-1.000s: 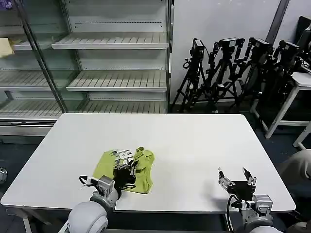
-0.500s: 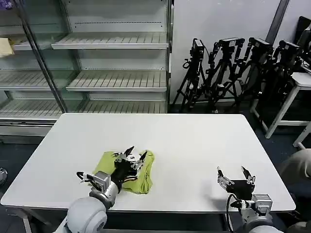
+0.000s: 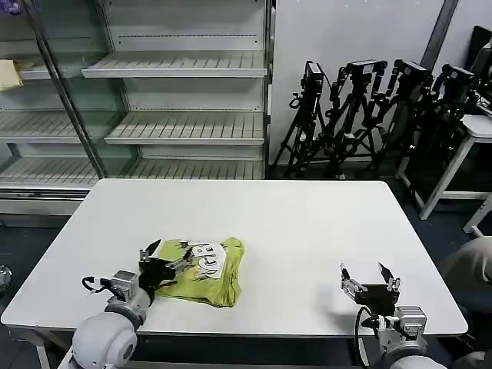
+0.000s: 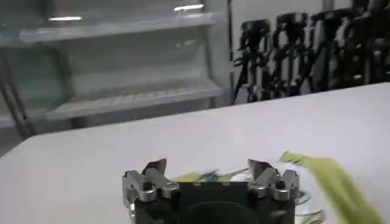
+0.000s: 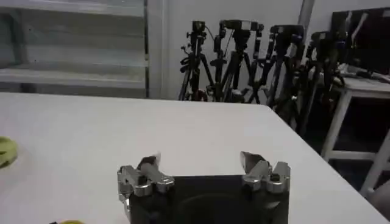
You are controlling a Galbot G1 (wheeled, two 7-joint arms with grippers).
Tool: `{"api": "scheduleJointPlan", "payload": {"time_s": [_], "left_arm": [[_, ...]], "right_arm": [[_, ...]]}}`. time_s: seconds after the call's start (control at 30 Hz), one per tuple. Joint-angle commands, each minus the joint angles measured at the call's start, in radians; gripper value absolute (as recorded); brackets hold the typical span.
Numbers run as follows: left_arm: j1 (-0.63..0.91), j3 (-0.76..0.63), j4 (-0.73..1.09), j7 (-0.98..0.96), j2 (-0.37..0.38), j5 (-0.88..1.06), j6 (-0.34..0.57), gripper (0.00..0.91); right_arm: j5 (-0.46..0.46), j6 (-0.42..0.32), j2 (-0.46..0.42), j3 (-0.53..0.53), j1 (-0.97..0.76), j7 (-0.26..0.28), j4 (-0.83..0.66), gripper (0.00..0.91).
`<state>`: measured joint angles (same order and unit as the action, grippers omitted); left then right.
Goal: Fold and organize the clothes.
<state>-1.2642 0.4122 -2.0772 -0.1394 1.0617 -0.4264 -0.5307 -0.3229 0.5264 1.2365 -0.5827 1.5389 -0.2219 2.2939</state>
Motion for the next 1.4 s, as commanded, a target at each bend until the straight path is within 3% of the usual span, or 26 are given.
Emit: {"api": "scheduleJointPlan", "payload": {"time_s": [0.03, 0.37, 0.47, 1.2, 1.33, 1.4], "left_arm": [[-0.042, 0.105, 0.109, 0.016, 0.006, -0.072, -0.046, 0.907], [-0.020, 0.097, 0.166, 0.062, 0.014, -0.117, -0.046, 0.907], [-0.026, 0.097, 0.168, 0.094, 0.013, -0.117, -0.046, 0.010], [-0.016, 0.077, 0.163, 0.123, 0.023, -0.093, -0.040, 0.020], [-0.006, 0.115, 0.175, 0.162, -0.039, 0.021, 0.005, 0.020], [-0.001, 0.177, 0.194, 0.226, -0.119, 0.105, 0.049, 0.020]], "right_arm": [[0.001, -0.001, -0.003, -0.002, 0.004, 0.000, 0.005, 0.907], [0.004, 0.000, 0.000, 0.001, 0.004, 0.000, 0.005, 0.907], [0.004, 0.000, 0.001, 0.001, 0.003, 0.000, 0.004, 0.907], [0.015, 0.001, 0.005, 0.020, 0.002, 0.000, 0.006, 0.907], [0.016, 0.002, 0.002, 0.022, 0.002, 0.000, 0.011, 0.907], [0.016, 0.002, -0.002, 0.020, 0.002, 0.001, 0.017, 0.907]]}}
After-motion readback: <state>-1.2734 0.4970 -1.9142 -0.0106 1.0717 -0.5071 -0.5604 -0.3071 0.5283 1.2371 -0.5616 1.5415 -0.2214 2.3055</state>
